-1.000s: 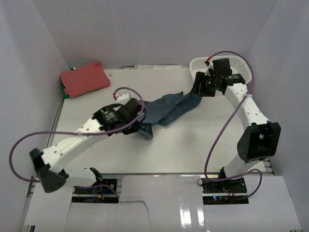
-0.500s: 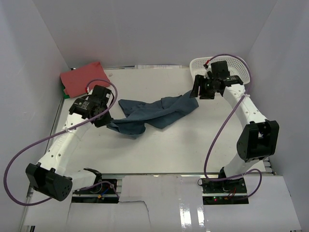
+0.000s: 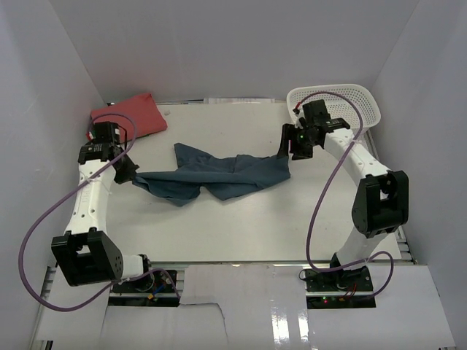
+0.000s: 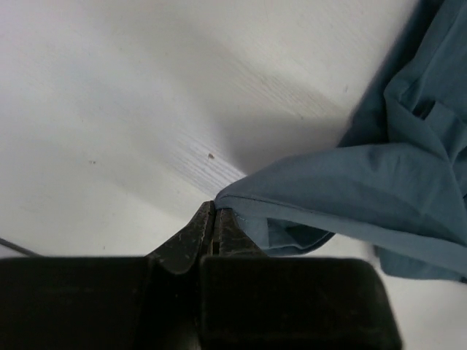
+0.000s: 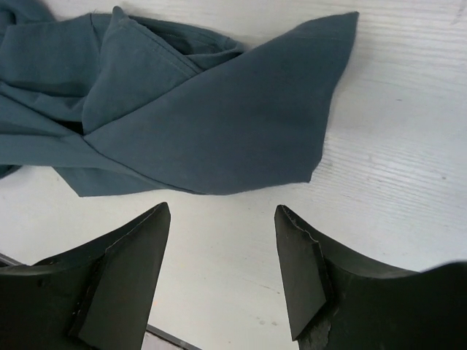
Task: Fold and stack the t-shirts
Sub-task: Flatten out the tshirt
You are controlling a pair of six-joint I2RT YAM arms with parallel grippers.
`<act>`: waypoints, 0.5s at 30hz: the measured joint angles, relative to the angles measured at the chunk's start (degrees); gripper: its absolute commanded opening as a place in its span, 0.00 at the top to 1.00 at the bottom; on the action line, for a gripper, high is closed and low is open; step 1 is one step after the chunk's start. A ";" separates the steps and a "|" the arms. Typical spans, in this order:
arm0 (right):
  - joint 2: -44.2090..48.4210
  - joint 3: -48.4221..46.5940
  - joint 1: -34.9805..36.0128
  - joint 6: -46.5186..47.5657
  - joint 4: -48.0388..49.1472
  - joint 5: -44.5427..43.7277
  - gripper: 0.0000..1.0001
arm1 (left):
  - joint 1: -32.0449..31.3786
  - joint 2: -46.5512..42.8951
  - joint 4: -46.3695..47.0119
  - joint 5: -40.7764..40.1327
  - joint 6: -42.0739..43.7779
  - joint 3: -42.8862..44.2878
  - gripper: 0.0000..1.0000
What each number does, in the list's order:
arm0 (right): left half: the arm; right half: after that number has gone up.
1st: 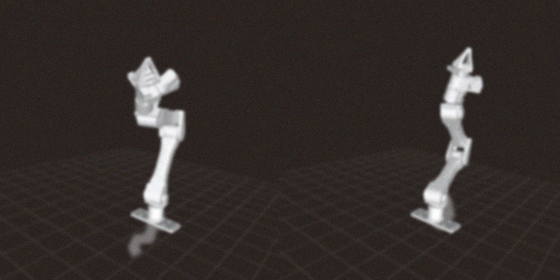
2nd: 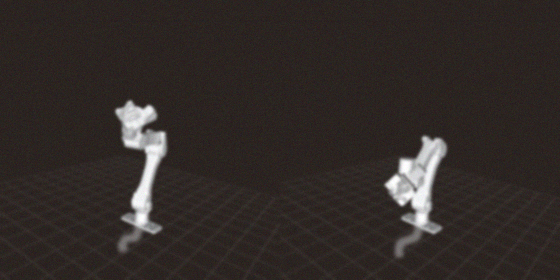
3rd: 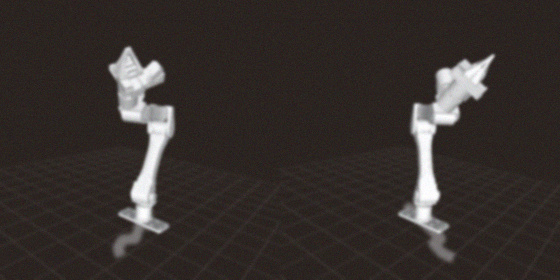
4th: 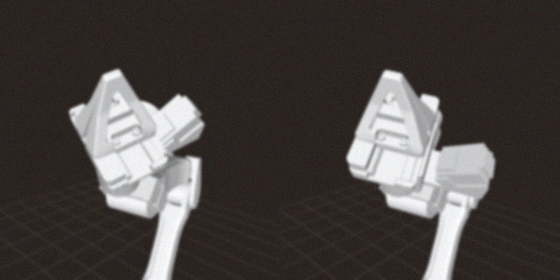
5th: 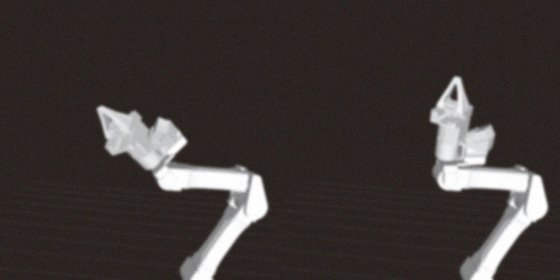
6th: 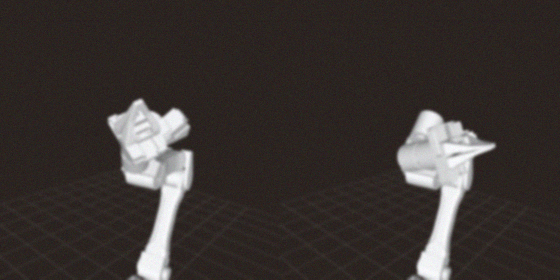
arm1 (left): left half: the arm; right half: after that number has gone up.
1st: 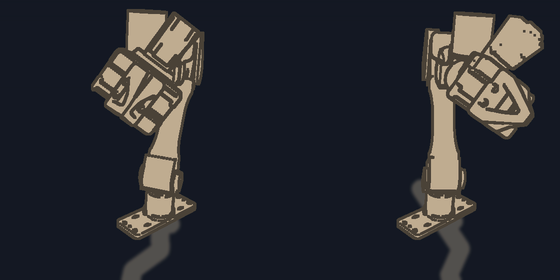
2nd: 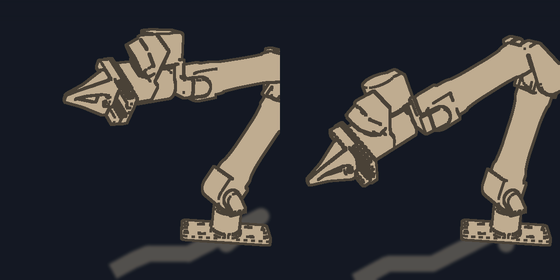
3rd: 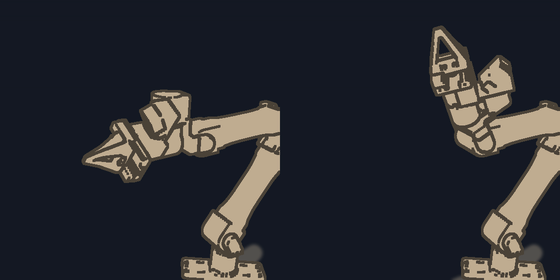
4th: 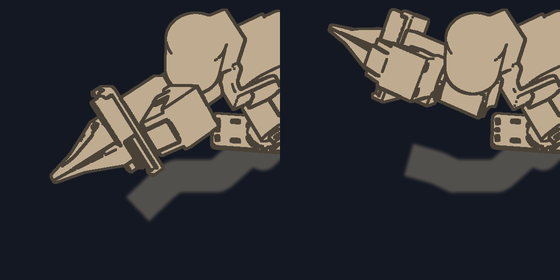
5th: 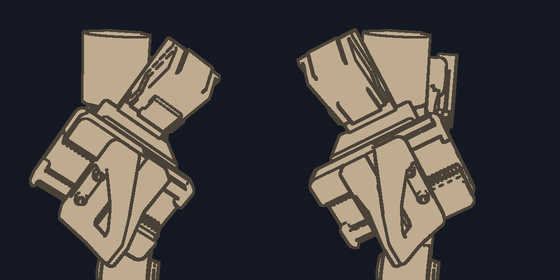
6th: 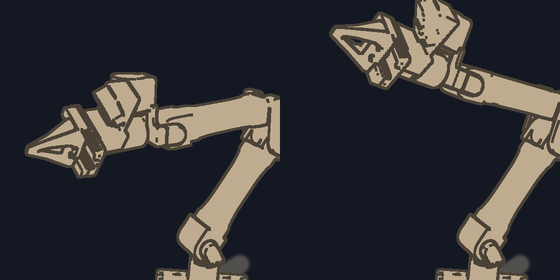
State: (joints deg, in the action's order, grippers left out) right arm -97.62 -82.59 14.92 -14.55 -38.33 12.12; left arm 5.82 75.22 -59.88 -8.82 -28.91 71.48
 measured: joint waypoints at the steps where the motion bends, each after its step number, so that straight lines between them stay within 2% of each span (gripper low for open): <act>1: -0.57 0.00 0.87 -0.04 0.11 -0.02 0.34 | 1.36 0.33 0.98 0.48 -0.17 -0.37 1.00; 8: -5.25 0.22 4.92 -0.04 0.96 -0.22 0.34 | 11.06 4.26 5.99 3.26 -2.89 -1.49 1.00; 15: -5.03 8.02 2.73 -1.66 8.02 3.32 0.34 | 14.19 11.41 8.76 2.38 -5.49 0.33 1.00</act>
State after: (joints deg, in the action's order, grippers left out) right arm -102.65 -74.56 17.65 -16.21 -30.30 15.44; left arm 20.01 86.63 -51.11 -6.44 -34.39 71.81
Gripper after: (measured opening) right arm 0.659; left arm 0.076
